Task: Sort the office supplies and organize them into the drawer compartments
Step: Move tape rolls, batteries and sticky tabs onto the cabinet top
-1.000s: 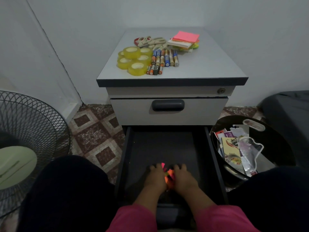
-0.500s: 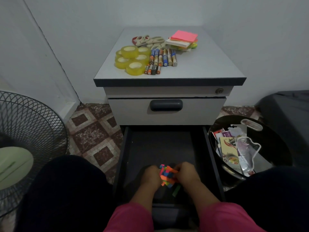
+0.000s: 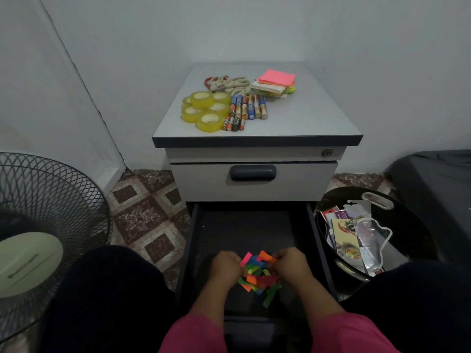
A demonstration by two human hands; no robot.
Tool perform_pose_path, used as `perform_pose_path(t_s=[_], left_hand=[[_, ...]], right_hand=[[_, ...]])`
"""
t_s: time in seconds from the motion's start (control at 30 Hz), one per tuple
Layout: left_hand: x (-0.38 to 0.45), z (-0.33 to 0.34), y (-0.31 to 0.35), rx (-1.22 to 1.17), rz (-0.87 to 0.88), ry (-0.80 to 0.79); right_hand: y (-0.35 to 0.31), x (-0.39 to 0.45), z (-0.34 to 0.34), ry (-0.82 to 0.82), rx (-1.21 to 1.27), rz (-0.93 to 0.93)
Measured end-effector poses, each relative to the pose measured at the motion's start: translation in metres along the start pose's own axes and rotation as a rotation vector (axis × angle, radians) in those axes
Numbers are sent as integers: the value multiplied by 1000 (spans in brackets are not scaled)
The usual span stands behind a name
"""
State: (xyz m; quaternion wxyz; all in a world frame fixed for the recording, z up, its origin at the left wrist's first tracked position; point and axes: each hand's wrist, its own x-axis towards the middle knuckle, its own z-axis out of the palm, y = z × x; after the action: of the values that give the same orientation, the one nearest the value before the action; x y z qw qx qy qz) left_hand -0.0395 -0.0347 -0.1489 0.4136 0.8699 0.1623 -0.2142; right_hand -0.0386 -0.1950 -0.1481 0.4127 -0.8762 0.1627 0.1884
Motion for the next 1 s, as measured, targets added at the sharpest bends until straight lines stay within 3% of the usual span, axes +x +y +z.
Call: perform_pose_path(t_s=[0.37, 0.8, 1.0], left_hand=[[-20, -29, 32, -427, 96, 48], [-56, -63, 82, -587, 276, 20], [-67, -89, 145, -617, 430, 83]], right_hand=[[-33, -24, -30, -50, 352, -49], [-83, -66, -79, -28, 707, -203], [-120, -66, -110, 38, 884, -282]])
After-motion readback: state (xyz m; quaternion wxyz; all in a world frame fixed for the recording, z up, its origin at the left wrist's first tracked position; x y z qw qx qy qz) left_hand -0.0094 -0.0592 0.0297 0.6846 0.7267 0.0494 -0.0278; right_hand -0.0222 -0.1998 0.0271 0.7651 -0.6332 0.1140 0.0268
